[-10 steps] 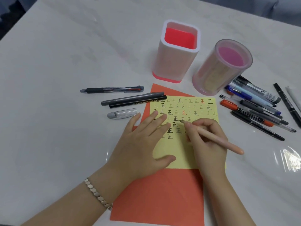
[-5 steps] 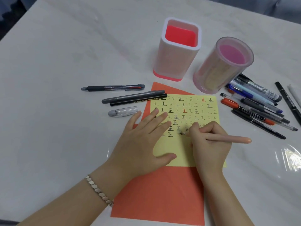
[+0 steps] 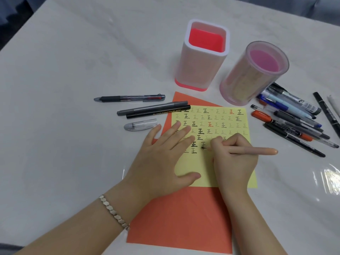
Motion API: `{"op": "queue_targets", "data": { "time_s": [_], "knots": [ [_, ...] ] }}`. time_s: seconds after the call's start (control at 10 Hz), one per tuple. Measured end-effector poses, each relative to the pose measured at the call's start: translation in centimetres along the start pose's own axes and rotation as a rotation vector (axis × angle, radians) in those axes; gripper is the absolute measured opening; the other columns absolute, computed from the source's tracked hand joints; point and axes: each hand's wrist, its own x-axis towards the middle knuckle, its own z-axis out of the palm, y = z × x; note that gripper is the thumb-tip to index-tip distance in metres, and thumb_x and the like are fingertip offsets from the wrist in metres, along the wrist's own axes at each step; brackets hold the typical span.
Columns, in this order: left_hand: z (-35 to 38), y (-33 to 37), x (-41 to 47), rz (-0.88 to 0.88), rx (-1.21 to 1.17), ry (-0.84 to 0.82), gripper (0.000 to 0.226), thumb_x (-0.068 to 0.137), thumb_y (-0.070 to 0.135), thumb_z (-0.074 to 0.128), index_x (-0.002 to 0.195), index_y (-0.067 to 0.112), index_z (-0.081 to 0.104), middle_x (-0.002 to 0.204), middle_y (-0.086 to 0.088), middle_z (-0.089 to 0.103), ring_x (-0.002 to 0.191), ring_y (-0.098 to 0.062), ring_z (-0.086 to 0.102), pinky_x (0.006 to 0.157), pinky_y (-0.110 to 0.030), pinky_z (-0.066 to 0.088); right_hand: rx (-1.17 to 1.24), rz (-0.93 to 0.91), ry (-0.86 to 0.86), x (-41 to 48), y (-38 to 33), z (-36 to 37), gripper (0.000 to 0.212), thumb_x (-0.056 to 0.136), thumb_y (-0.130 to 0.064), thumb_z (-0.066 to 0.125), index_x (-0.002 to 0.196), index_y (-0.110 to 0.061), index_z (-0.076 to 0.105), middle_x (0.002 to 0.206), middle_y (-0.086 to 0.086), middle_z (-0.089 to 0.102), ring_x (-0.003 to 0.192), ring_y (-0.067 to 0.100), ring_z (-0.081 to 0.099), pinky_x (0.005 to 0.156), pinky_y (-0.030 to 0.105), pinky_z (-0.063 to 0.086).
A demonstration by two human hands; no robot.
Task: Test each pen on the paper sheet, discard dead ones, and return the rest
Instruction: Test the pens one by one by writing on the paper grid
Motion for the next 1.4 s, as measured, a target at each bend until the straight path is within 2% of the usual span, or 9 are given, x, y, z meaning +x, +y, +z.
{"op": "queue_targets", "data": {
  "time_s": [0.1, 0.2, 0.6, 0.9, 1.0, 1.1, 1.2, 1.4],
  "knots": [
    [-0.01, 0.02, 0.02, 0.002, 0.0, 0.002, 0.074, 0.069, 0.066, 0.047, 0.128, 0.022, 0.054, 0.142, 0.007, 0.044, 0.135, -0.009, 0.029, 0.111, -0.043, 0.014, 0.007, -0.014, 0.013, -0.09, -0.11, 0.15, 0.03, 0.067, -0.012, 0.058, 0.048, -0.009, 0.035, 0.045, 0.004, 0.04, 0.045, 0.006, 0.037, 0.048, 0.013, 0.031],
    [0.0, 0.04, -0.02, -0.003, 0.01, -0.007, 0.076, 0.069, 0.067, 0.047, 0.129, 0.021, 0.053, 0.143, 0.008, 0.043, 0.136, -0.008, 0.029, 0.111, -0.043, 0.014, 0.012, -0.015, 0.02, -0.1, -0.02, 0.12, 0.031, 0.069, -0.009, 0.058, 0.048, -0.009, 0.035, 0.044, -0.003, 0.036, 0.045, 0.005, 0.036, 0.049, 0.011, 0.032],
    [-0.02, 0.08, -0.01, -0.007, 0.011, -0.005, 0.076, 0.069, 0.067, 0.047, 0.129, 0.021, 0.054, 0.142, 0.008, 0.043, 0.136, -0.008, 0.029, 0.111, -0.043, 0.015, -0.004, -0.046, 0.04, -0.18, 0.13, 0.0, 0.038, 0.073, -0.001, 0.058, 0.049, -0.012, 0.031, 0.046, -0.003, 0.036, 0.044, 0.004, 0.035, 0.049, 0.009, 0.03],
    [-0.1, 0.14, -0.06, -0.011, 0.007, -0.008, 0.076, 0.069, 0.067, 0.047, 0.13, 0.022, 0.053, 0.143, 0.008, 0.042, 0.136, -0.007, 0.028, 0.111, -0.042, 0.014, -0.002, -0.024, 0.029, -0.12, 0.13, -0.06, 0.037, 0.071, -0.001, 0.058, 0.048, -0.013, 0.031, 0.044, -0.005, 0.034, 0.043, 0.004, 0.034, 0.048, 0.009, 0.03],
    [-0.1, 0.13, -0.05, -0.01, 0.008, -0.014, 0.076, 0.069, 0.067, 0.046, 0.13, 0.022, 0.052, 0.143, 0.008, 0.042, 0.136, -0.007, 0.027, 0.111, -0.043, 0.014, -0.002, -0.028, 0.012, -0.21, 0.27, -0.03, 0.034, 0.066, -0.009, 0.056, 0.047, -0.015, 0.029, 0.041, -0.008, 0.031, 0.043, 0.005, 0.032, 0.048, 0.011, 0.028],
    [-0.08, 0.13, -0.07, -0.01, 0.012, -0.014, 0.076, 0.069, 0.067, 0.046, 0.13, 0.022, 0.053, 0.143, 0.008, 0.042, 0.136, -0.008, 0.029, 0.111, -0.043, 0.014, 0.027, -0.017, 0.006, -0.25, 0.36, -0.12, 0.028, 0.062, -0.013, 0.053, 0.047, -0.015, 0.03, 0.045, -0.004, 0.032, 0.045, 0.005, 0.032, 0.046, 0.01, 0.028],
    [-0.08, 0.13, -0.07, -0.009, 0.015, -0.015, 0.076, 0.069, 0.067, 0.046, 0.13, 0.022, 0.053, 0.143, 0.009, 0.042, 0.136, -0.007, 0.028, 0.111, -0.043, 0.014, 0.033, -0.024, 0.016, -0.26, 0.35, -0.19, 0.028, 0.064, -0.011, 0.054, 0.048, -0.013, 0.031, 0.047, 0.0, 0.034, 0.046, 0.005, 0.033, 0.047, 0.009, 0.029],
    [0.02, 0.09, -0.09, -0.004, 0.014, 0.005, 0.075, 0.069, 0.067, 0.047, 0.129, 0.021, 0.054, 0.142, 0.008, 0.044, 0.135, -0.008, 0.031, 0.11, -0.043, 0.016, 0.009, -0.049, 0.025, -0.27, 0.61, -0.05, 0.036, 0.068, -0.004, 0.055, 0.048, -0.015, 0.027, 0.043, -0.007, 0.03, 0.043, 0.004, 0.031, 0.047, 0.009, 0.027]
  ]
}}
